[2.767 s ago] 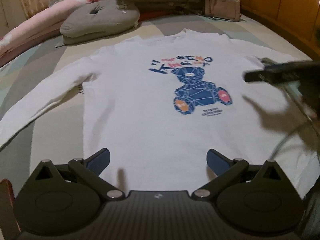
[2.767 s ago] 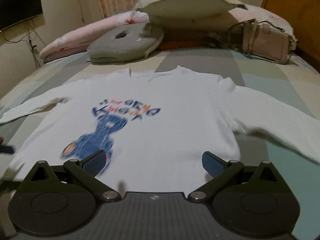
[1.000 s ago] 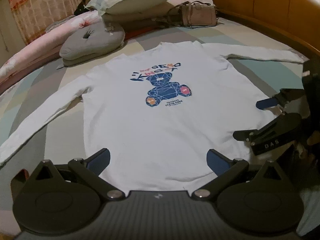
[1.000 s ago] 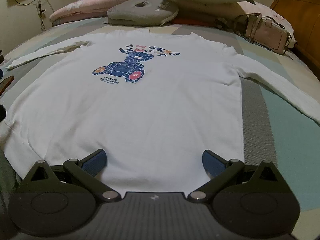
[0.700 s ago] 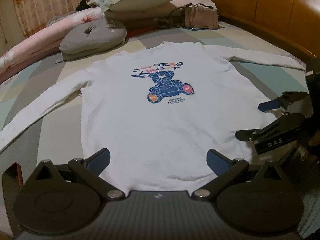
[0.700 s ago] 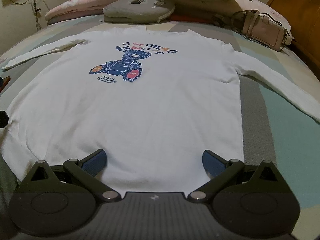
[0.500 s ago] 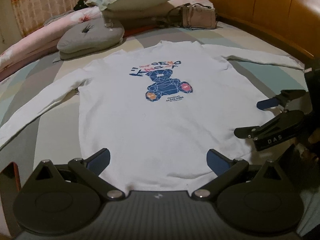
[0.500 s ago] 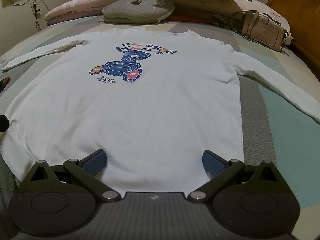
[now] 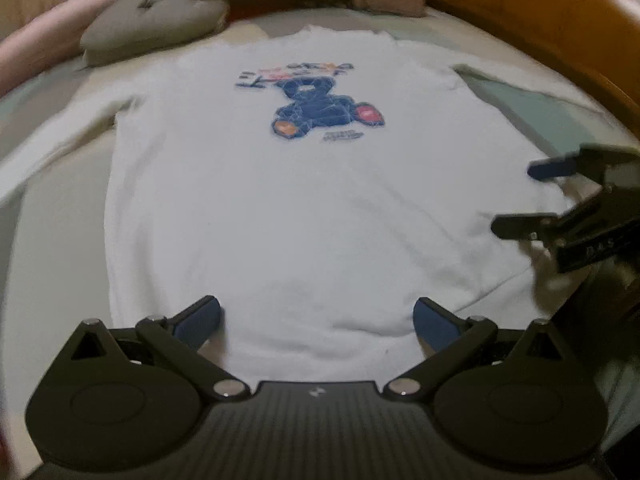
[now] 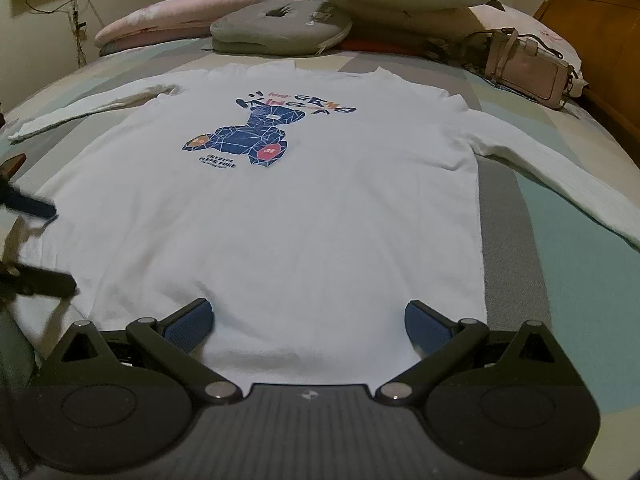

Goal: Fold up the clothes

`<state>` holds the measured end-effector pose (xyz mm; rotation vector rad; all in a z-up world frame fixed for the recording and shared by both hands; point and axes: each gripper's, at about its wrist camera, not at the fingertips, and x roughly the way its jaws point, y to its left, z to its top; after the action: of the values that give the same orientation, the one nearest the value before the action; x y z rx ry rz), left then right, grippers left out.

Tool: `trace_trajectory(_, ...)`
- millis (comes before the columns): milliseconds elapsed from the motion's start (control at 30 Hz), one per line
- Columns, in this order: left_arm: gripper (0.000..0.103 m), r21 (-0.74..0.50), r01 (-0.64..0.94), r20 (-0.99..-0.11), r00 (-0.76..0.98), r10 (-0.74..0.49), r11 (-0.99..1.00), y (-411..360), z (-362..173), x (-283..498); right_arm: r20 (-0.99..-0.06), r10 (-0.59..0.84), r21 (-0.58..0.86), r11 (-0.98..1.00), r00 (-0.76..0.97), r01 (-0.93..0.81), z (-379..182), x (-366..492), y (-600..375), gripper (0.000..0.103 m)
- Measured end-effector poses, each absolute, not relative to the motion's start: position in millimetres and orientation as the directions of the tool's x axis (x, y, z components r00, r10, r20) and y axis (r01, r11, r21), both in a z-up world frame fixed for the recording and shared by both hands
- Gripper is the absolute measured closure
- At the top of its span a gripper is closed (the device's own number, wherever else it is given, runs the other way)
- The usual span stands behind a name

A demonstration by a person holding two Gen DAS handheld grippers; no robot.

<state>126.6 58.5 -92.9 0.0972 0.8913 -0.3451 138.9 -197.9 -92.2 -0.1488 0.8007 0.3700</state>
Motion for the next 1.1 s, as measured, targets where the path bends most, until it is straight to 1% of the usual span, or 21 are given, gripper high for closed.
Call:
trace_trajectory(33, 0.001, -0.076, 0.33, -0.774, 0.575, -0.264, 0.941, 62.7, -92.0, 123.7, -0.723, 0.268, 0.008, 0.925, 0.637, -0.38, -92.4, 137.8, -198.1, 0.0)
trace_trajectory(167, 0.001, -0.077, 0.319, -0.794, 0.553, -0.252, 0.944, 70.4, -83.5, 119.7, -0.726, 0.267, 0.006, 0.924, 0.634, -0.382, -92.4, 137.2, -198.3, 0.0)
trace_trajectory(267, 0.001, -0.071, 0.321, -0.773, 0.58, -0.255, 0.944, 72.5, -69.6, 129.7, -0.732, 0.26, 0.002, 0.925, 0.63, -0.379, -91.9, 138.6, -196.7, 0.0)
trace_trajectory(467, 0.001, -0.088, 0.331, -0.711, 0.64, -0.291, 0.94, 70.7, -53.3, 189.5, -0.739, 0.257, 0.001, 0.925, 0.622, -0.38, -91.2, 139.8, -196.0, 0.0)
trace_trajectory(633, 0.001, -0.187, 0.272, -0.7, 0.637, -0.322, 0.944, 89.2, -65.3, 256.0, -0.739, 0.257, 0.0, 0.924, 0.623, -0.381, -91.4, 139.3, -196.1, 0.0)
trace_trajectory(767, 0.001, -0.226, 0.181, -0.727, 0.623, -0.289, 0.957, 109.6, -87.5, 296.6, -0.745, 0.256, 0.0, 0.923, 0.616, -0.385, -90.7, 140.5, -195.8, 0.0)
trace_trajectory(833, 0.001, -0.221, 0.16, -0.709, 0.651, -0.271, 0.962, 118.1, -91.2, 307.2, -0.748, 0.256, 0.0, 0.923, 0.613, -0.385, -90.5, 140.8, -195.6, 0.0)
trace_trajectory(900, 0.001, -0.19, 0.105, -0.722, 0.659, -0.211, 0.976, 124.6, -92.0, 318.4, -0.748, 0.256, 0.0, 0.923, 0.613, -0.385, -90.6, 140.7, -195.6, 0.0)
trace_trajectory(933, 0.001, -0.189, 0.08, -0.728, 0.657, -0.194, 0.979, 127.6, -90.9, 322.7, -0.748, 0.256, 0.0, 0.923, 0.613, -0.385, -90.7, 140.6, -195.6, 0.0)
trace_trajectory(1033, 0.001, -0.269, 0.052, -0.705, 0.67, -0.233, 0.962, 133.9, -78.6, 314.4, -0.75, 0.259, 0.001, 0.921, 0.609, -0.39, -90.8, 141.4, -195.4, 0.0)
trace_trajectory(1100, 0.001, -0.261, 0.1, -0.691, 0.675, -0.259, 0.96, 127.8, -69.1, 296.5, -0.752, 0.259, 0.001, 0.92, 0.606, -0.392, -90.6, 141.9, -195.1, 0.0)
